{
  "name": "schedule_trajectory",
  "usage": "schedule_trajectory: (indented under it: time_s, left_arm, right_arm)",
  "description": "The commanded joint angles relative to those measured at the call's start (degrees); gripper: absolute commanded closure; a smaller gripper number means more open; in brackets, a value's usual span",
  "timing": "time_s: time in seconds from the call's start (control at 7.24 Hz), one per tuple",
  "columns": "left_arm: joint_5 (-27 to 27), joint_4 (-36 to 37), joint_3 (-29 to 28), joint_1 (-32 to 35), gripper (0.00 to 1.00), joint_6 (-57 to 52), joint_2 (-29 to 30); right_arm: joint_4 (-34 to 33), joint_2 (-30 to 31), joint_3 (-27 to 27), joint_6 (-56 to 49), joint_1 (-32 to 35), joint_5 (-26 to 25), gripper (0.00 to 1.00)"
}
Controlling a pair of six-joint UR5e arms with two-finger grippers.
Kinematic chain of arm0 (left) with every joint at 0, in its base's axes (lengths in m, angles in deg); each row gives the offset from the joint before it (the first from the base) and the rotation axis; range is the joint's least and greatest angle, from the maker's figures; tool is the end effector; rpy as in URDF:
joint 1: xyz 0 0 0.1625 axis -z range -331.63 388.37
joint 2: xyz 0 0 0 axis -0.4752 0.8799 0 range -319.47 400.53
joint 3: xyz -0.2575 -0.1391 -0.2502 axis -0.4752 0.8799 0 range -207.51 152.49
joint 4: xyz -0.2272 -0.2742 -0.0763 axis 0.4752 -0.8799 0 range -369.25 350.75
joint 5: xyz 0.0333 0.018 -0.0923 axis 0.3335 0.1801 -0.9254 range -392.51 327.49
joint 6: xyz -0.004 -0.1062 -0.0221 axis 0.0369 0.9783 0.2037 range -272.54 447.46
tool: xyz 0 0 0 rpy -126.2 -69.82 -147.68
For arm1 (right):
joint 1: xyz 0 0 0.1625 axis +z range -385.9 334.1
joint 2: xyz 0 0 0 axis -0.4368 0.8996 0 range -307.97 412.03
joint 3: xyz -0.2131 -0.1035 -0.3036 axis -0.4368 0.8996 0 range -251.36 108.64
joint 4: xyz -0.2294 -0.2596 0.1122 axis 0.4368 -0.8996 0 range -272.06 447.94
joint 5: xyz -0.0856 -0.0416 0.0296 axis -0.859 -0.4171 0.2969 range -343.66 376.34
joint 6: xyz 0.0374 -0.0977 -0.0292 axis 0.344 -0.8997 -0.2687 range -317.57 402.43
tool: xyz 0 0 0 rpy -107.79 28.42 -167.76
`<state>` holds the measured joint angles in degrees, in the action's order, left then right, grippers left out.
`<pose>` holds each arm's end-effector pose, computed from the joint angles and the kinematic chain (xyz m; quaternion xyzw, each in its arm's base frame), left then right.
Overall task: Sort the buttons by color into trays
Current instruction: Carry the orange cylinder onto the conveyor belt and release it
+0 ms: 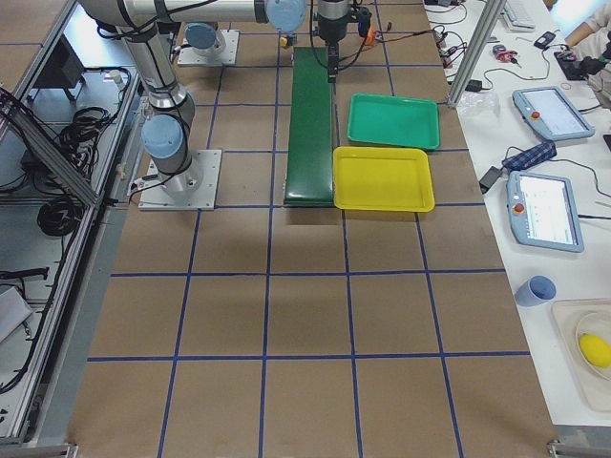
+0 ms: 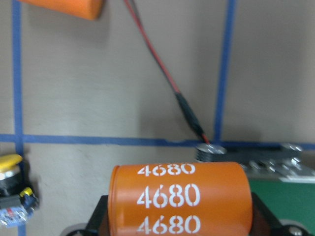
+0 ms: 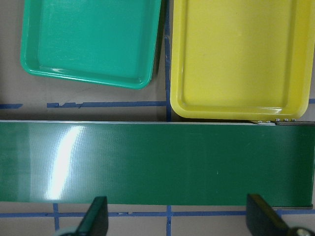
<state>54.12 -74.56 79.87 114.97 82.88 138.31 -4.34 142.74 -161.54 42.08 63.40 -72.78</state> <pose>-0.1123 -0.4652 0.2907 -0.0102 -0.9995 -0.0021 0.0296 0.1297 -0.4406 0.4472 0.0028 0.9997 -0.0246 0.0074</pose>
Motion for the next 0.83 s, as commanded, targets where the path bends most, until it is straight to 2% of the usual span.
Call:
schedule_trajectory:
  time_s: [0.0,0.28,0.69]
  left_arm:
    - [0.20,-1.67,2.47,2.96,1.00,0.27,-0.92]
    - [0.12,-0.79,4.85,2.70,1.00,0.10,-0.49]
    - [0.11,-0.44,4.86,2.61,1.00,0.45,1.54]
  right_arm:
    - [0.00,0.00,0.00,0.00,0.09,0.00,0.00]
    - [0.00,0.17,0.00,0.00,0.26,-0.09,0.00]
    - [0.00,0.18,0.00,0.09,0.27,0.00,0.00]
